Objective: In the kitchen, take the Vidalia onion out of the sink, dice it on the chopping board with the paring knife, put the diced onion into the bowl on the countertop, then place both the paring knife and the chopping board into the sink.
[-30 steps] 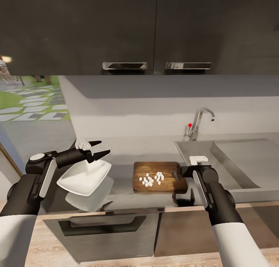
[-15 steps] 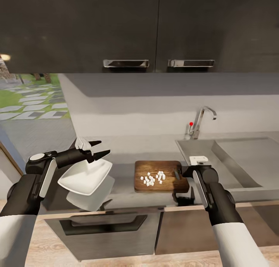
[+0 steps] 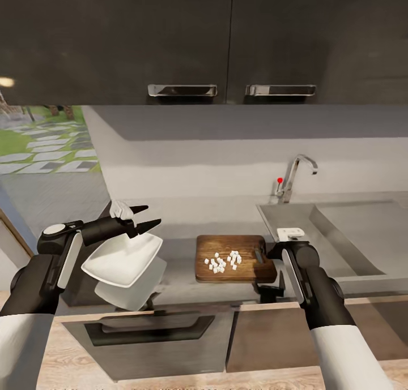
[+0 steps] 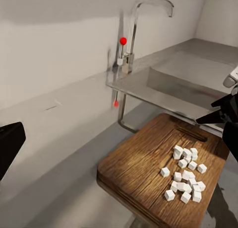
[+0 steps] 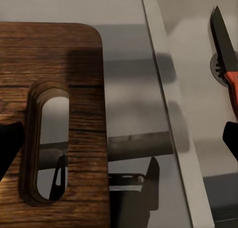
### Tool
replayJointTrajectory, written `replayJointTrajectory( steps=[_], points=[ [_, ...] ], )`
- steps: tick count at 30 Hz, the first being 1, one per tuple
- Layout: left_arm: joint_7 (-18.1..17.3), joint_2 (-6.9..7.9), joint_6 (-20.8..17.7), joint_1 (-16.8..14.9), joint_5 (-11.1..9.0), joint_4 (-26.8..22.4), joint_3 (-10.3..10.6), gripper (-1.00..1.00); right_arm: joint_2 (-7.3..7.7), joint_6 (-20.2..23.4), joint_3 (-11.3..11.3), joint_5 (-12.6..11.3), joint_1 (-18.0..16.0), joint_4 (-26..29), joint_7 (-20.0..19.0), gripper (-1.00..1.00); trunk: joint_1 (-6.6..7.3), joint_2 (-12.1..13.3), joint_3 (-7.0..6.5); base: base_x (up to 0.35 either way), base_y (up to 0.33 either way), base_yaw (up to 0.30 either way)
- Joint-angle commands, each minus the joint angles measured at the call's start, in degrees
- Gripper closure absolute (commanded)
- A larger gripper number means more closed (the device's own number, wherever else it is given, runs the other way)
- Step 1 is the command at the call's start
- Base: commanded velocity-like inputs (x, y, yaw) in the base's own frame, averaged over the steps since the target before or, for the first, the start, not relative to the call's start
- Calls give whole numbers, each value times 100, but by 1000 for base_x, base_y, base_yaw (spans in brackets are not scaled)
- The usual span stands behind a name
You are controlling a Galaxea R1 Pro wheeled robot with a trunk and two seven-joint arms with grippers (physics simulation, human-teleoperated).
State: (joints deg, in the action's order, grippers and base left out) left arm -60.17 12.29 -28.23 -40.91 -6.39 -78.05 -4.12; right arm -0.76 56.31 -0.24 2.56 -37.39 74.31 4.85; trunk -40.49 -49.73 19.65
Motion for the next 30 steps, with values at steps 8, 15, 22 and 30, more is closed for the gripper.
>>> replayJointTrajectory(
  steps=[8, 15, 22, 30],
  points=[
    [-9, 1, -51, -3, -29, 0, -1, -100, -3, 27, -2, 22, -5, 3, -1, -100, -1, -6, 50, 0, 0, 0],
    [-7, 1, -51, -4, -29, 0, -1, -100, -3, 27, -3, 21, -5, 5, -1, -100, -1, -6, 87, 0, 0, 0],
    [-5, 1, -51, -4, -29, 0, -1, -100, -3, 28, -3, 25, -5, 5, -1, -100, -1, -6, 123, 0, 0, 0],
    [-8, 1, -51, -4, -29, 0, -1, -100, -3, 27, -2, 19, -5, 4, -1, -100, -1, -6, 164, 0, 0, 0]
  ],
)
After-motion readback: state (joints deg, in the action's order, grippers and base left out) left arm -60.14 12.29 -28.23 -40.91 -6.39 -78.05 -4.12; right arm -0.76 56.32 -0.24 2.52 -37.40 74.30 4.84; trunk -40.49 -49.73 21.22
